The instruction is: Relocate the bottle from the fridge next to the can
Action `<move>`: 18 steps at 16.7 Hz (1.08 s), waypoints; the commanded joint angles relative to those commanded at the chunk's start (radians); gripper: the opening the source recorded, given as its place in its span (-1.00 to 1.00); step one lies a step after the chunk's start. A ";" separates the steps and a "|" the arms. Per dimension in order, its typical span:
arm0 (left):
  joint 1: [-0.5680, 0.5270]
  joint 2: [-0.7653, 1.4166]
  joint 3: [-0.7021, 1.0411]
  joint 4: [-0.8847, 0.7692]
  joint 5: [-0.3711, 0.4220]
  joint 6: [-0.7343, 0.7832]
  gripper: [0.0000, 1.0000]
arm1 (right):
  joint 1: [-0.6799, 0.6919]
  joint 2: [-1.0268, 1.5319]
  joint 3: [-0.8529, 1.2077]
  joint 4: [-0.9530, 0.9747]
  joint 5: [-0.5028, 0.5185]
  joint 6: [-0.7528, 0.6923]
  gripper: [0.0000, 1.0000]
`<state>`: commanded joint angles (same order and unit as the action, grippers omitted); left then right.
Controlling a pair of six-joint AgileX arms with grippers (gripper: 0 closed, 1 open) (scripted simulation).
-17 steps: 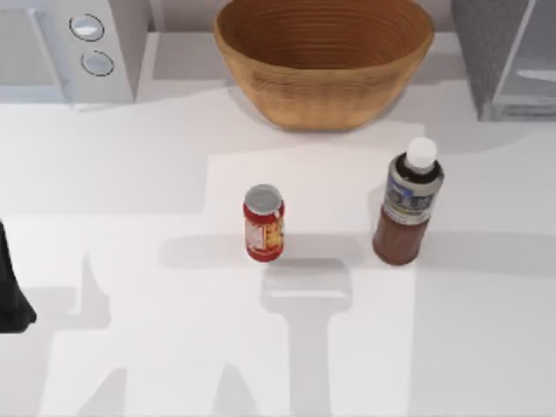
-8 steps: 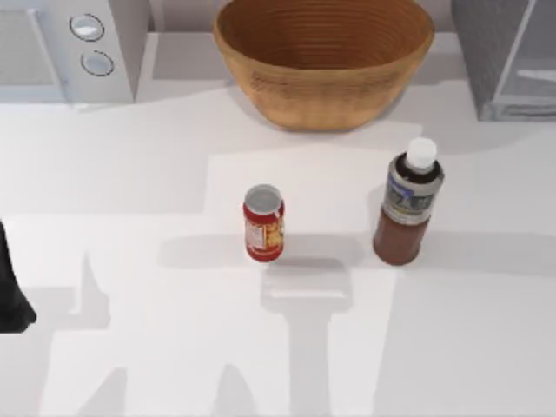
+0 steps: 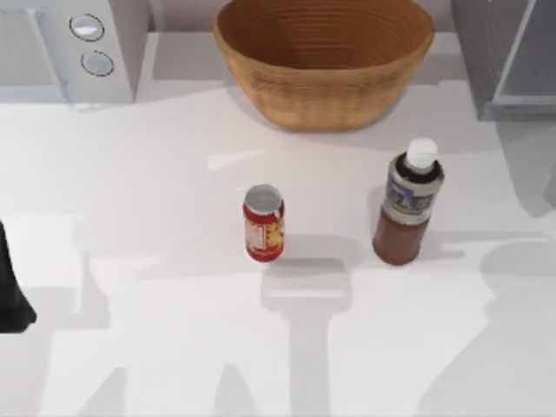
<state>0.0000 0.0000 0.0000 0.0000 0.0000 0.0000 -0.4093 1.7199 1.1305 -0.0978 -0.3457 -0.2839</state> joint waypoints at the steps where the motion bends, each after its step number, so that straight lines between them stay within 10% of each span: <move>1: 0.000 0.000 0.000 0.000 0.000 0.000 1.00 | 0.071 -0.016 -0.023 0.026 0.052 0.046 1.00; 7: 0.000 0.000 0.000 0.000 0.000 0.000 1.00 | 0.364 -0.095 -0.128 0.144 0.286 0.251 1.00; 18: 0.000 0.000 0.000 0.000 0.000 0.000 1.00 | 0.364 0.020 0.000 0.123 0.315 0.264 1.00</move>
<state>0.0000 0.0000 0.0000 0.0000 0.0000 0.0000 -0.0453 1.7397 1.1304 0.0257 -0.0302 -0.0197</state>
